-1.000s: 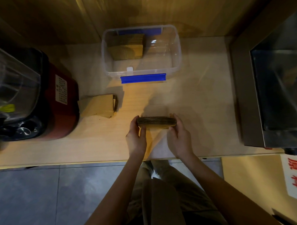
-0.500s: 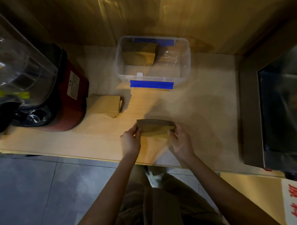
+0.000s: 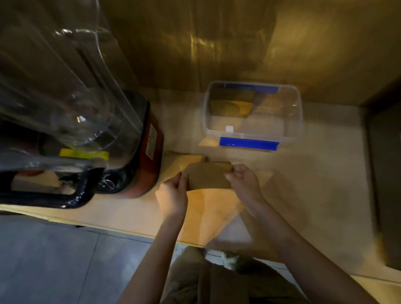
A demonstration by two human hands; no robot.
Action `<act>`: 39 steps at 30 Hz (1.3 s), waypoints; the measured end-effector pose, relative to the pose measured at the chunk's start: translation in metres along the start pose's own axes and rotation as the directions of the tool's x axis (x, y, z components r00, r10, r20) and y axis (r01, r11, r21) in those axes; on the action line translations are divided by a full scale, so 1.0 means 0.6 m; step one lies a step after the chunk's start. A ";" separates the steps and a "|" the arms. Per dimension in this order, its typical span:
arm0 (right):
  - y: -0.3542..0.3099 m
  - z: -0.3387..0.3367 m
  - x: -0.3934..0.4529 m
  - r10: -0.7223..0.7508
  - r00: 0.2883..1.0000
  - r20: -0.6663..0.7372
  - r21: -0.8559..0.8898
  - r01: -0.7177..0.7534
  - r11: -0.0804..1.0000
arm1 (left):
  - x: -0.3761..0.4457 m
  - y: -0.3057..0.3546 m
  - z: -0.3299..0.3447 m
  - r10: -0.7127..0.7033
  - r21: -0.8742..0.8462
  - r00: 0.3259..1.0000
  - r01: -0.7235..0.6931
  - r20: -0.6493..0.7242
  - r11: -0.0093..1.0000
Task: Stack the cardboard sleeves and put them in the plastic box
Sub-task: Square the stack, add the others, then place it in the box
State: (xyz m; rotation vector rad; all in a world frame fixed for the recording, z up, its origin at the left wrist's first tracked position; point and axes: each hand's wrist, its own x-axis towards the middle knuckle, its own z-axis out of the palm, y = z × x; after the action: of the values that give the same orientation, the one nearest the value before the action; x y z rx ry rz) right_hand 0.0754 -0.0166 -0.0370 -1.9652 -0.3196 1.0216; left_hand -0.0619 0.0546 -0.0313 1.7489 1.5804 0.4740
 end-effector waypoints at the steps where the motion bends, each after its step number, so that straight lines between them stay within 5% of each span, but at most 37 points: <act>1: -0.010 0.015 0.002 -0.023 1.000 -0.017 0.001 0.023 1.000 | 0.012 -0.001 -0.008 0.004 -0.006 0.999 -0.004 -0.031 1.000; 8: -0.040 0.084 0.019 -0.085 0.993 -0.086 -0.096 0.077 0.992 | 0.068 -0.026 -0.016 -0.007 0.010 0.994 0.008 -0.108 1.000; 18: -0.019 0.112 0.042 -0.065 0.996 -0.062 -0.207 0.051 0.977 | 0.075 -0.032 0.007 -0.134 0.100 0.978 0.119 0.159 0.988; 23: -0.014 0.110 0.048 -0.003 0.997 -0.074 -0.133 -0.007 0.991 | 0.068 -0.029 0.012 -0.158 0.071 0.969 0.147 0.192 0.987; 28: -0.028 0.104 0.056 0.249 0.968 0.001 0.116 -0.248 0.962 | 0.085 -0.029 0.015 -0.210 0.079 0.956 0.198 0.204 0.977; 39: -0.045 0.091 0.063 0.276 0.941 0.194 0.255 -0.320 0.912 | 0.100 -0.021 0.027 -0.252 0.225 0.935 0.197 0.249 0.954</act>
State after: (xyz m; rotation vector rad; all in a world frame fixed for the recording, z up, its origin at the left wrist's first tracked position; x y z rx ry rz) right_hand 0.0618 0.0523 -0.0512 -1.7084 0.0507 1.3417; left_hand -0.0487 0.1079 -0.0626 1.6625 1.6404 -0.0410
